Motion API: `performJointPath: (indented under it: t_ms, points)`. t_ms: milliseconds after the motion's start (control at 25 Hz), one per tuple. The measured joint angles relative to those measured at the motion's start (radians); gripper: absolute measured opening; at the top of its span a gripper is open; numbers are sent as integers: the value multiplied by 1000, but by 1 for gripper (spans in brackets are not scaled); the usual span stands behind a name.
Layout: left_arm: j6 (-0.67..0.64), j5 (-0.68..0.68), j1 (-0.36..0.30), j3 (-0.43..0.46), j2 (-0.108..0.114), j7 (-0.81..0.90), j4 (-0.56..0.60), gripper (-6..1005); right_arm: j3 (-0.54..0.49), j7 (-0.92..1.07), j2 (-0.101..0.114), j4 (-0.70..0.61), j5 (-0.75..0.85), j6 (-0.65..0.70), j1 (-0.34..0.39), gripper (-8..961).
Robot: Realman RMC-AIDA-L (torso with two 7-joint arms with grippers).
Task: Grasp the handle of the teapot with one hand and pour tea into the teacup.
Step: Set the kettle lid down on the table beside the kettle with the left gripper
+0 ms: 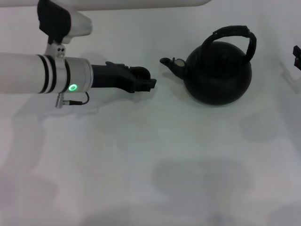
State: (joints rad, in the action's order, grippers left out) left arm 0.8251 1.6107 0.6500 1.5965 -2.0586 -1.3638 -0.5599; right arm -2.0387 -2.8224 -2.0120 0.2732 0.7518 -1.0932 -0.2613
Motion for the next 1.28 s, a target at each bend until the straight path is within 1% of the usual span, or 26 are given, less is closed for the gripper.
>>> performJointPath:
  t_ms: [80,280,760,1280]
  points:
    - [-17,18,17,0,-3,8,14,706,0,0,0,0,-2,-1,0,815]
    - [-35,30,30,-4,-6,10,21,706,0,0,-1,0,-2,-5,-4,815]
    - [-48,31,34,-13,-17,1,23,707,0,0,-1,0,3,-8,-8,815]
    - [-53,31,37,-15,-17,7,59,708,0,0,-1,0,5,-14,-5,816]
